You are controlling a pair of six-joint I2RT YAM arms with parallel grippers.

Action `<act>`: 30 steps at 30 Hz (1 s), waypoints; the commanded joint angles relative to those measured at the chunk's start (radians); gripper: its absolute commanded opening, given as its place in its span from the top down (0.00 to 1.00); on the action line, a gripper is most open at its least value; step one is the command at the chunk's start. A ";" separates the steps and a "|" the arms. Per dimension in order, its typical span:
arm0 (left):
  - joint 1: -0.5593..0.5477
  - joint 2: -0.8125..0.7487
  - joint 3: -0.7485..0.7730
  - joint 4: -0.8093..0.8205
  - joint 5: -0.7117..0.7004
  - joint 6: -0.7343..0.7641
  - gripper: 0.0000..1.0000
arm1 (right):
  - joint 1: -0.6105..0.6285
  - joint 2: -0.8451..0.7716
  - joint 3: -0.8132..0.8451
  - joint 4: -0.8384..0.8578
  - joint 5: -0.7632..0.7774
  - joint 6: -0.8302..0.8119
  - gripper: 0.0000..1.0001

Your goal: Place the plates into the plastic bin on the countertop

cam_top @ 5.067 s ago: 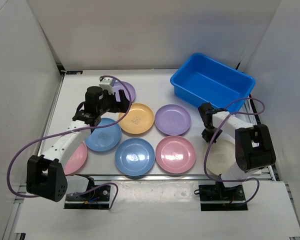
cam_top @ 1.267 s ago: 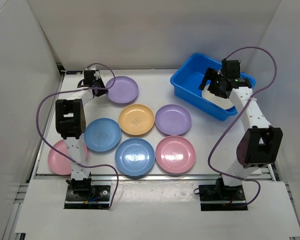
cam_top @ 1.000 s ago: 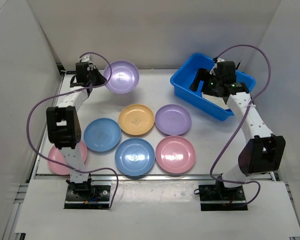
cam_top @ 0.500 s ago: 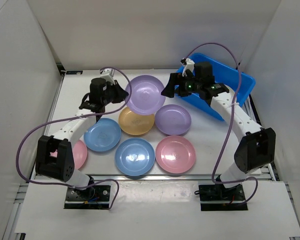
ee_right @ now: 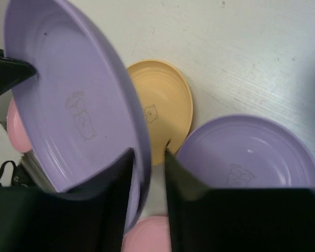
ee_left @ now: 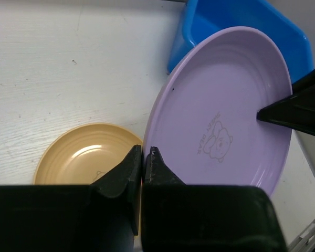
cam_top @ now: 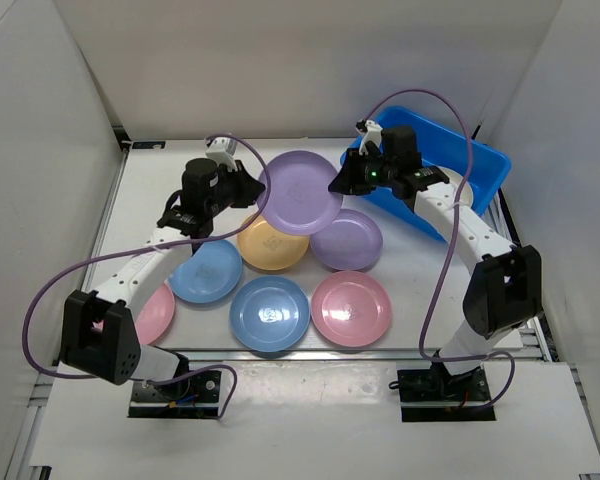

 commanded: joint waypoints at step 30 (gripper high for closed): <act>0.182 -0.262 -0.254 -0.454 -0.321 -0.202 0.01 | -0.561 0.124 0.179 -0.253 0.776 0.480 1.00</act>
